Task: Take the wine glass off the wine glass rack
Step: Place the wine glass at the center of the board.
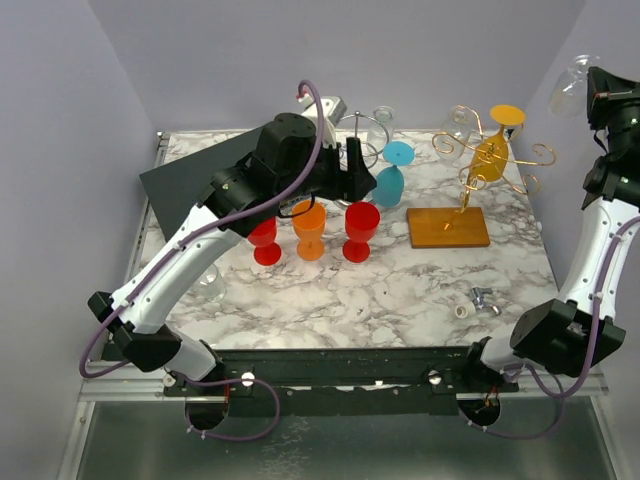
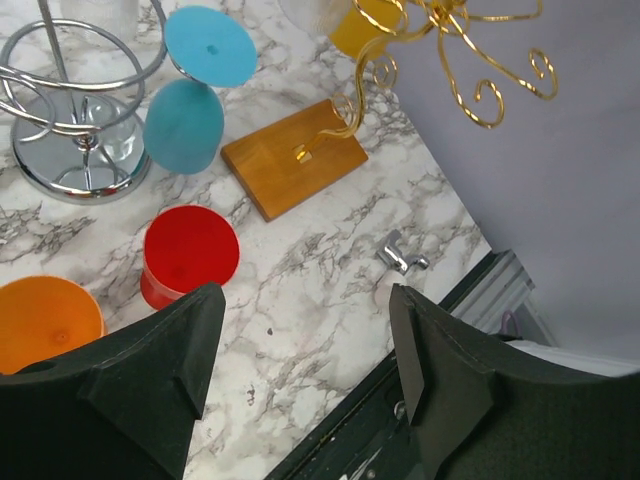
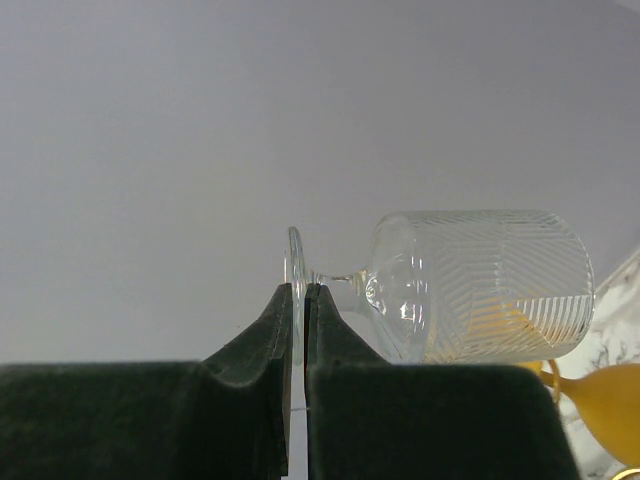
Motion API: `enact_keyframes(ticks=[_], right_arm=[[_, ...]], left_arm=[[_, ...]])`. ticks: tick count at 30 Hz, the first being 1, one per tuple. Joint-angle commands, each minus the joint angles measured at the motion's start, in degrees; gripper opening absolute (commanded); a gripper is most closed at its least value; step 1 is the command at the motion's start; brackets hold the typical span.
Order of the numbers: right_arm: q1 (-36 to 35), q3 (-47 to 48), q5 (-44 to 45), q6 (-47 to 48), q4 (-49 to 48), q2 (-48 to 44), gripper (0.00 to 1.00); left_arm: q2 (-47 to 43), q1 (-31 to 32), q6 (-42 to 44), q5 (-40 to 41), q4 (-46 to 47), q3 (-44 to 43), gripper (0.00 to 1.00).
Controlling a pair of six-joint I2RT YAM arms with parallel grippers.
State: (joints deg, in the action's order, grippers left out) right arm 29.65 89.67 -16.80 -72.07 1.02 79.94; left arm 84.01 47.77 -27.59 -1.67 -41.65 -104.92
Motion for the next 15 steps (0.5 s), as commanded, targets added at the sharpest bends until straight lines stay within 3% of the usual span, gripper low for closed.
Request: enact_keyframes(ticks=[1,9,15], right_arm=[[0.24,7.86,-6.1,-1.31,2.45,0.04,0.01],[-1.74,13.31,-20.98,-9.88,1.38,0.16,0.01],[-12.61,12.53,-22.76,-14.55,-4.51,0.28,0.01]], left_arm=[[1.1,-7.26,-3.33,-8.1,1.17,-3.85,0.77],[1.26,-19.13,-10.2,-23.6,9.45,-1.94,0.89],[0.14,-23.34,-19.01,-33.67,26.43,4.78,0.95]])
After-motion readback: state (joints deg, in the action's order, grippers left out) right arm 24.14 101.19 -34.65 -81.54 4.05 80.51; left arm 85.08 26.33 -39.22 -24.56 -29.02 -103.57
